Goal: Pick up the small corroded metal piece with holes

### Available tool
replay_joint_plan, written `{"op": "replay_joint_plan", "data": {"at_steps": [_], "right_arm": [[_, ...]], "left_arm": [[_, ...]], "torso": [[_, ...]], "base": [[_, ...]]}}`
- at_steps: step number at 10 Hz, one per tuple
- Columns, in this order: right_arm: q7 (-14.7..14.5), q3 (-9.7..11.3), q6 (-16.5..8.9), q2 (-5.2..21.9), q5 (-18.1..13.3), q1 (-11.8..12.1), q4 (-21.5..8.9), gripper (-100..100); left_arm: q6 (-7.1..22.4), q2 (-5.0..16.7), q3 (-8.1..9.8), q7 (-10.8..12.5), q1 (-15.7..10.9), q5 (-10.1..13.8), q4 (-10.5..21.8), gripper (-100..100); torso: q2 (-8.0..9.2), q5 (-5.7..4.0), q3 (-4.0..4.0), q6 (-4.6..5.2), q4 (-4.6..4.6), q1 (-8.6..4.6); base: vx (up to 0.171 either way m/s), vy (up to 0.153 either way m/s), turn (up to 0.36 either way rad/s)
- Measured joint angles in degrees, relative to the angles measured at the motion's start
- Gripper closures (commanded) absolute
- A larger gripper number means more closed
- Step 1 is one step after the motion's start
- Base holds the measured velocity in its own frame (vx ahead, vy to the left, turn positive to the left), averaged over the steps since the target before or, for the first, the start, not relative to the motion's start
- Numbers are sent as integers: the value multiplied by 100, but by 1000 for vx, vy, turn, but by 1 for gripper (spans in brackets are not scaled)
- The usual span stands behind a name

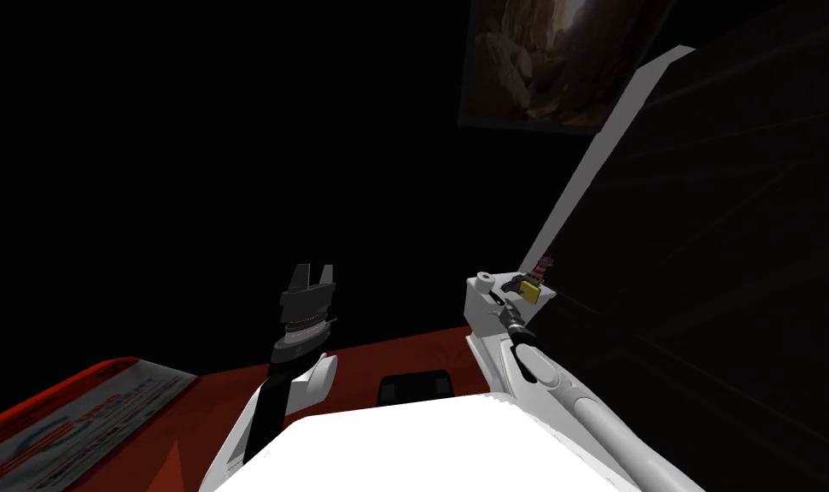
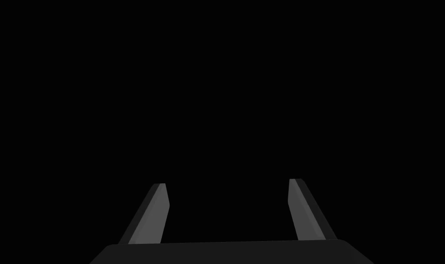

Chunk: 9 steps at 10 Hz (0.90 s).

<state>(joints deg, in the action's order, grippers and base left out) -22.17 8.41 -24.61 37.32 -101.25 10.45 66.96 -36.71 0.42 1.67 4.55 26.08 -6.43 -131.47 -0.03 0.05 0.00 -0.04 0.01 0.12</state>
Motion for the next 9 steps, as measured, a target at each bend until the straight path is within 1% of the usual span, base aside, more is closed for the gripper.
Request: {"op": "replay_joint_plan", "data": {"at_steps": [1, 2, 3, 4, 5, 6, 7, 8, 9], "right_arm": [[167, 33, -124, 60, 23, 83, -7, -100], [304, 22, -238, 236, 130, 273, 95, -100], [388, 9, -298, 339, 198, 407, 135, -100], [387, -19, -351, 432, 362, 550, 198, -100], [541, 46, -463, 544, 339, 637, 120, -100], [614, 18, -496, 625, 372, 748, 194, -100], [608, -65, -513, 787, 569, 1003, 391, -100], [690, -45, -591, 882, 597, 1134, 417, -100], [823, 7, -660, 930, 543, 1111, 331, -100]], "left_arm": [[0, 0, 1, 0, 1, 0, 0, 0], [0, 0, 0, 0, 1, 0, 0, 0], [0, 0, 1, 0, 1, 0, 0, 0], [0, 0, 1, 0, 1, 0, 0, 0], [0, 0, 1, 0, 1, 0, 0, 0], [0, 0, 1, 0, 1, 0, 0, 0], [0, 0, 1, 0, 1, 0, 0, 0], [0, 0, 1, 0, 1, 0, 0, 0], [0, 0, 1, 0, 2, 0, 0, 0]], "torso": [[-1, -1, -1, 6, -1, 0], [-6, 2, -3, 2, -1, 6], [-8, 1, -4, 4, -1, 2], [-16, 11, -3, -13, 10, 3], [-25, 10, -7, -25, 12, 0], [-27, 9, -8, -23, 12, -8], [-38, 21, -8, -46, 23, -2], [-49, 27, -11, -53, 27, 4], [-53, 28, -14, -52, 26, 1]], "base": [[37, 52, 253], [36, 35, 168], [27, 46, 186], [17, 38, 199], [8, 11, 67], [17, 29, 286], [19, 25, 161], [17, 11, -3], [6, 4, -7]]}}
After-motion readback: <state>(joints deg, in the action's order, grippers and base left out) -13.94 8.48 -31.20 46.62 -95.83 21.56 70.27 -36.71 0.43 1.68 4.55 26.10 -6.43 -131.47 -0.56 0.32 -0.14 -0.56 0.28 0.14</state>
